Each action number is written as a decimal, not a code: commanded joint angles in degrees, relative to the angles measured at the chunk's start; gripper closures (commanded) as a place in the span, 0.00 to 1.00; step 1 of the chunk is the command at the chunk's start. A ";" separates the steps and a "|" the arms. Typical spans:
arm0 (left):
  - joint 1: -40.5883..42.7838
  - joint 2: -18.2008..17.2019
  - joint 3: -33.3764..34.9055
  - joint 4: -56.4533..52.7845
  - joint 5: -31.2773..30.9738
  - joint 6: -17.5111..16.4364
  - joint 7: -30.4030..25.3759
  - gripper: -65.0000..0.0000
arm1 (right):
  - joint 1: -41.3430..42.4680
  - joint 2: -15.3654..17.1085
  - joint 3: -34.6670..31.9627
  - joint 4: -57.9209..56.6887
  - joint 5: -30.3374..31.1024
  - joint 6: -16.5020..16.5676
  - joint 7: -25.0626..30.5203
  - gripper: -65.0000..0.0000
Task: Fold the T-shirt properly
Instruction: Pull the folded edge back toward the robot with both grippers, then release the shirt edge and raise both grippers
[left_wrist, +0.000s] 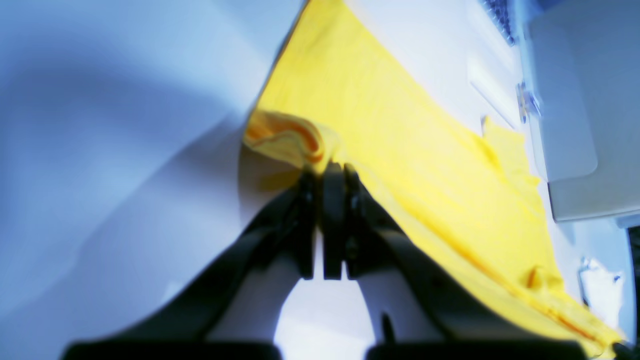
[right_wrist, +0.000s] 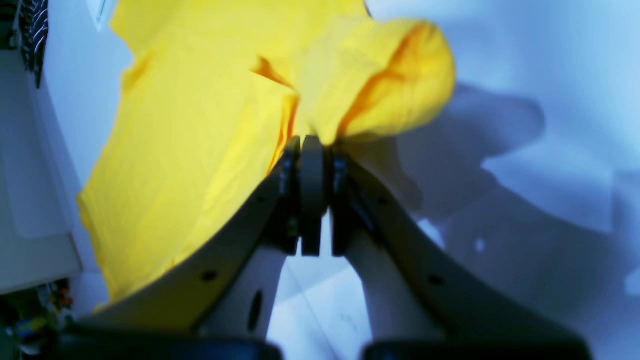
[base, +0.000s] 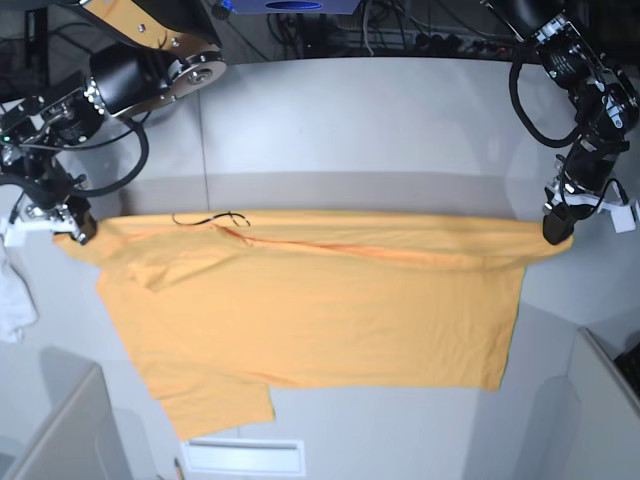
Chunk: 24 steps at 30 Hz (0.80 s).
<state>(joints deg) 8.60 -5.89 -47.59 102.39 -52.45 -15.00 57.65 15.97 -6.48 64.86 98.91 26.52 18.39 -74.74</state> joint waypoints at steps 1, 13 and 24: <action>1.90 -0.48 -0.45 1.30 -0.26 0.19 -0.90 1.00 | -0.01 0.81 -0.03 1.70 0.33 0.11 0.76 1.00; 13.69 1.19 -0.27 0.95 -0.08 -0.07 -0.99 1.00 | -12.41 1.43 -0.11 -6.47 0.42 0.46 7.36 1.00; 17.55 0.57 -0.45 0.25 0.09 -0.07 -1.08 1.00 | -17.59 0.90 -0.03 -6.12 0.42 3.10 7.44 1.00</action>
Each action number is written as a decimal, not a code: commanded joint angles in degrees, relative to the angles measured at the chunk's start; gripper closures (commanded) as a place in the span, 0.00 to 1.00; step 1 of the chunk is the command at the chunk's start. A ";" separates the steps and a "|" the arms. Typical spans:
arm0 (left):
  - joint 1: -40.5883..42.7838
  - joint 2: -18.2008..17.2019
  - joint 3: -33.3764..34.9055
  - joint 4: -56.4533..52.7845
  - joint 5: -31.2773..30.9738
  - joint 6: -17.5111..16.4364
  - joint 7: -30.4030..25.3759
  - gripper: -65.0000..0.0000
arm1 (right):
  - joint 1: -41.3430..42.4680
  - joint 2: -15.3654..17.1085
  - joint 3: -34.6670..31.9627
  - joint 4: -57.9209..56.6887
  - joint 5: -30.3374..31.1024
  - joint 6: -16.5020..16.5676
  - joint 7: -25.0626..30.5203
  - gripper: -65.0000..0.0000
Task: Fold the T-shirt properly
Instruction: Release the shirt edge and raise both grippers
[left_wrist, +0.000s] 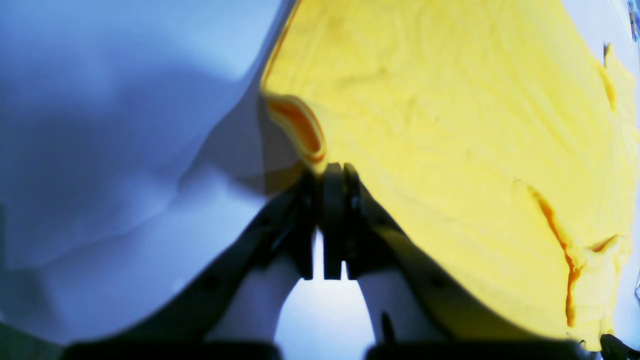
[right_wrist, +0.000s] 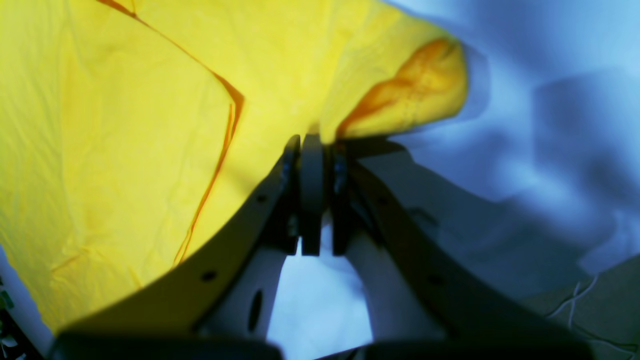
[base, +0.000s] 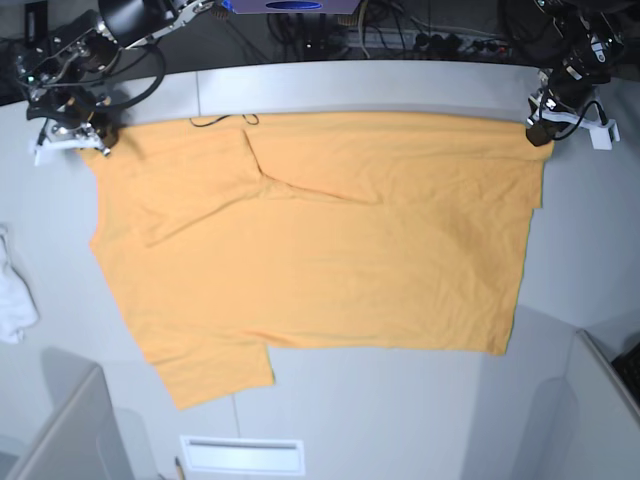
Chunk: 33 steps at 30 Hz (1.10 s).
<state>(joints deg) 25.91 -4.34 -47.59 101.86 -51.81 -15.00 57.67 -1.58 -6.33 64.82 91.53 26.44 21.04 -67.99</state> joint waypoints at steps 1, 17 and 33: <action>0.42 -1.24 -0.27 1.04 -0.19 -0.07 -1.10 1.00 | -0.31 0.75 0.02 1.27 0.51 0.46 0.51 1.00; 7.45 -1.42 -0.45 2.88 1.39 -0.07 -0.83 1.00 | -5.23 0.66 0.02 7.33 0.51 0.46 -2.04 1.00; 9.74 -1.33 -0.45 3.32 1.57 -0.07 -0.83 1.00 | -8.13 0.66 0.02 7.33 0.51 0.46 -2.04 1.00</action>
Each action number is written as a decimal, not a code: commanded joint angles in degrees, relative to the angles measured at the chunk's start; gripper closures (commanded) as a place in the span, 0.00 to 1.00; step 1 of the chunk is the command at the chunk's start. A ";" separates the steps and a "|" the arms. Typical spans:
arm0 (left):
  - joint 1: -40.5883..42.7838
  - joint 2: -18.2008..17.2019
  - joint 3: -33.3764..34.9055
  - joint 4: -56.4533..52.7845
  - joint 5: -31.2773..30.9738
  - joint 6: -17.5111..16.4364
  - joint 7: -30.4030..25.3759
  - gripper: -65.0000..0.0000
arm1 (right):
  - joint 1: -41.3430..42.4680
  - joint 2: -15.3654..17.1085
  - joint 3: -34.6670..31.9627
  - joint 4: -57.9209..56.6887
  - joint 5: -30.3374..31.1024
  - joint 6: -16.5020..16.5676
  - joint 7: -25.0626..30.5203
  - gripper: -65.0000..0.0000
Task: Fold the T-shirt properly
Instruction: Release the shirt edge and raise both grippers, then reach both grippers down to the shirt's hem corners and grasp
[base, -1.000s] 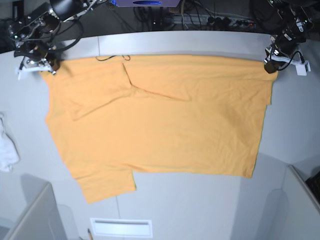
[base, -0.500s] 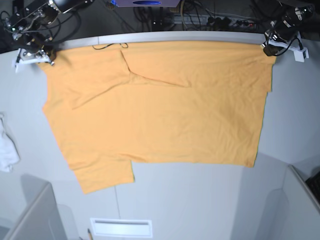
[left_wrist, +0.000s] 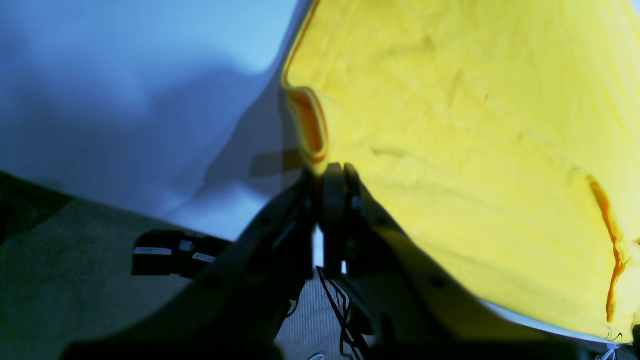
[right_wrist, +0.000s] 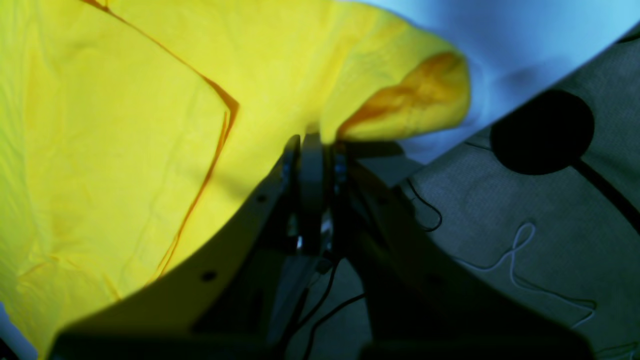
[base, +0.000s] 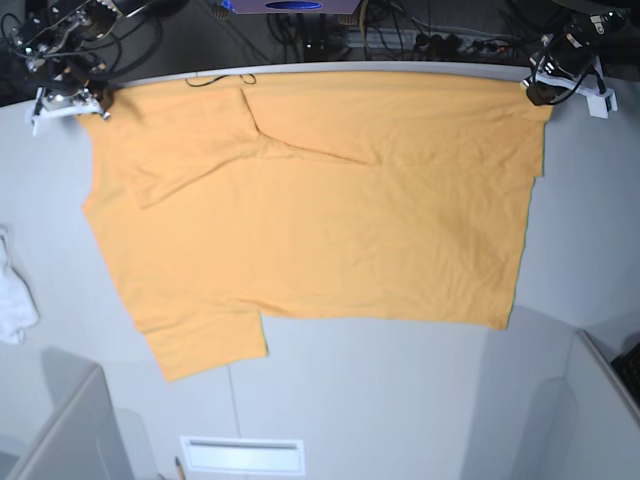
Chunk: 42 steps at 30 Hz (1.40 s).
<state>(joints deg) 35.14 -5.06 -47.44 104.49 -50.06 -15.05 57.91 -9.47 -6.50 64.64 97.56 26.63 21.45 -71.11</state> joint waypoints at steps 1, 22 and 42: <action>0.51 -0.61 -0.60 0.70 -0.18 -0.03 -1.07 1.00 | -0.33 0.83 0.19 1.30 0.31 0.04 1.00 1.00; -1.07 -0.79 -12.82 5.80 -0.44 -0.03 -1.07 0.23 | 3.28 3.38 0.11 12.90 0.31 0.04 -0.05 0.57; -15.93 -8.35 3.35 6.77 0.00 0.24 -1.07 1.00 | 41.34 22.72 -33.56 -49.07 -0.04 -0.22 30.01 0.53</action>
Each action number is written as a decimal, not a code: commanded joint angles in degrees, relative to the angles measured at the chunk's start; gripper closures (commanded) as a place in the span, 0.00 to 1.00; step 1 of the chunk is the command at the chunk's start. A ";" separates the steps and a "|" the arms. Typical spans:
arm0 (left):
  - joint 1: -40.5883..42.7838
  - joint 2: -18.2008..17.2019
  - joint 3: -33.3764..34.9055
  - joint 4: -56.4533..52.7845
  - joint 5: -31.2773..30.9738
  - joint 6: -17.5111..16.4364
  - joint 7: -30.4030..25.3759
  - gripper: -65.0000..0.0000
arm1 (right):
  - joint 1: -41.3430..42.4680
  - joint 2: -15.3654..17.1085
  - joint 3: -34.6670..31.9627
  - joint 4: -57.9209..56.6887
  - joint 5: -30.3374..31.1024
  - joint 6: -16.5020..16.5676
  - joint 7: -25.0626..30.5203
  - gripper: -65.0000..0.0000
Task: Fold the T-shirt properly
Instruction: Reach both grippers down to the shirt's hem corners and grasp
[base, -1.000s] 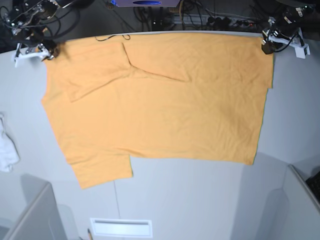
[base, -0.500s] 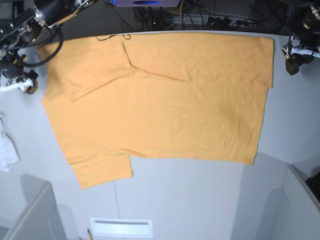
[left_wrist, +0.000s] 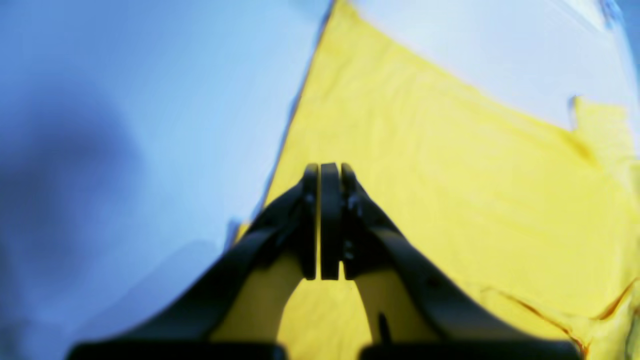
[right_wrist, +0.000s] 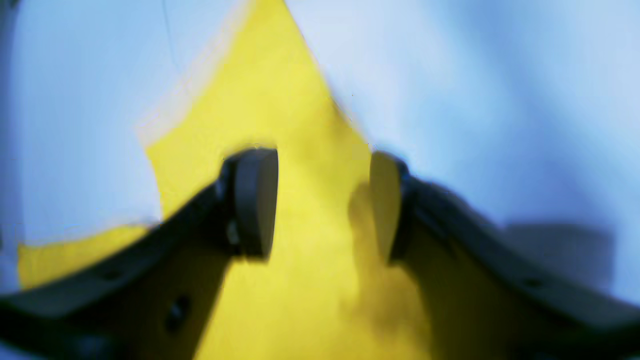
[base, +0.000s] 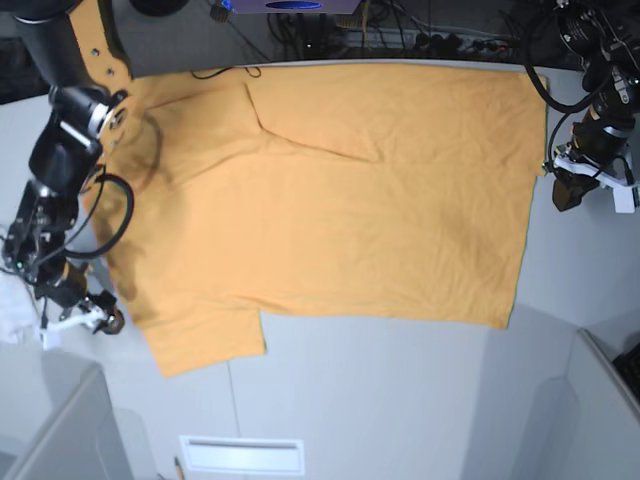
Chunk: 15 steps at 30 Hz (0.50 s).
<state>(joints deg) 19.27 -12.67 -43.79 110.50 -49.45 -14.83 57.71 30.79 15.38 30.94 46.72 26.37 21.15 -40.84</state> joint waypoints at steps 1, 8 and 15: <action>0.12 -1.18 -0.21 0.75 -0.61 0.02 -0.88 1.00 | 3.90 1.90 -1.71 -4.83 0.22 0.08 2.82 0.48; 4.43 -4.26 -0.65 0.67 -0.53 0.02 -0.88 1.00 | 13.30 6.29 -8.48 -30.85 0.40 0.26 19.17 0.38; 4.95 -4.52 -0.74 -0.39 -0.53 0.02 -0.88 1.00 | 13.83 5.85 -13.58 -32.08 0.22 3.95 19.52 0.39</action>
<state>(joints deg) 23.88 -16.34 -44.03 109.32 -49.43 -14.90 57.71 42.89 20.67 17.17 13.80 25.71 24.29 -21.85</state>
